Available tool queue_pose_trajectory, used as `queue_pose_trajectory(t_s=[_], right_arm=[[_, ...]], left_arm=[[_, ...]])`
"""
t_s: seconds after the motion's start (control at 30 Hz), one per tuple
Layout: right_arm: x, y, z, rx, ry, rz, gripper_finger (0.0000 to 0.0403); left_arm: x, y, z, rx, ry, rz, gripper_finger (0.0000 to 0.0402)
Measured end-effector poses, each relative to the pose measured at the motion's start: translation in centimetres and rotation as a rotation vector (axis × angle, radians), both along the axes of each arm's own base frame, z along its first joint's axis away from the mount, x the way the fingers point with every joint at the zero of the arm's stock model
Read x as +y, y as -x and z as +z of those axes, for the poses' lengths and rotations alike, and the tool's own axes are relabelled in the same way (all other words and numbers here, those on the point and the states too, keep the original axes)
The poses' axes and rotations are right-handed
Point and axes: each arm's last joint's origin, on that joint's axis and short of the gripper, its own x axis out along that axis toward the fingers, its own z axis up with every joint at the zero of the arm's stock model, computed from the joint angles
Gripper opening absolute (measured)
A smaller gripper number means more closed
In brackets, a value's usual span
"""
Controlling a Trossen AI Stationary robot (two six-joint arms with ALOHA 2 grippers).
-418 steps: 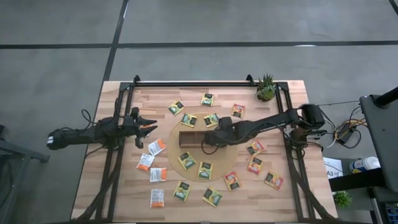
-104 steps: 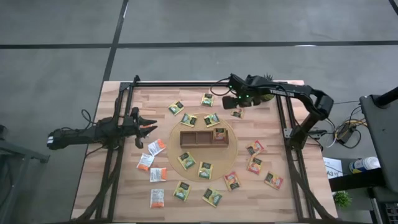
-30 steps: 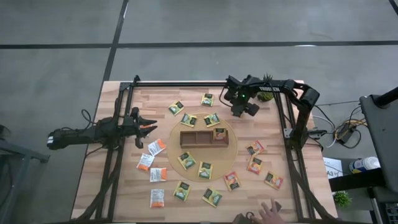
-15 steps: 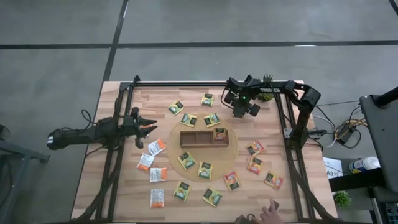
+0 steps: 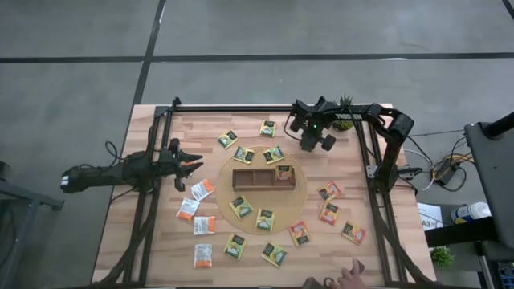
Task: Pick & Place Tea
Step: Put the orange tea bag into the right section of the wooden organizer
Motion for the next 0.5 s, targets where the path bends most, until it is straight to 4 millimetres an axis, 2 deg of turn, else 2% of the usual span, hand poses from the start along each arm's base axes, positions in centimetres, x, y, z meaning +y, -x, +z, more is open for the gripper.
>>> queue_pose_trajectory(t_s=[0.37, 0.5], right_arm=[[0.1, -0.2, 3.6, -0.046, 0.05, -0.094, 0.0008], [0.2, 0.0, 4.1, -0.052, 0.054, -0.094, 0.0008]], left_arm=[[0.0, 0.0, 0.0, 0.0, 0.0, 0.0, 0.0104], [0.0, 0.0, 0.0, 0.0, 0.0, -0.001, 0.0104]])
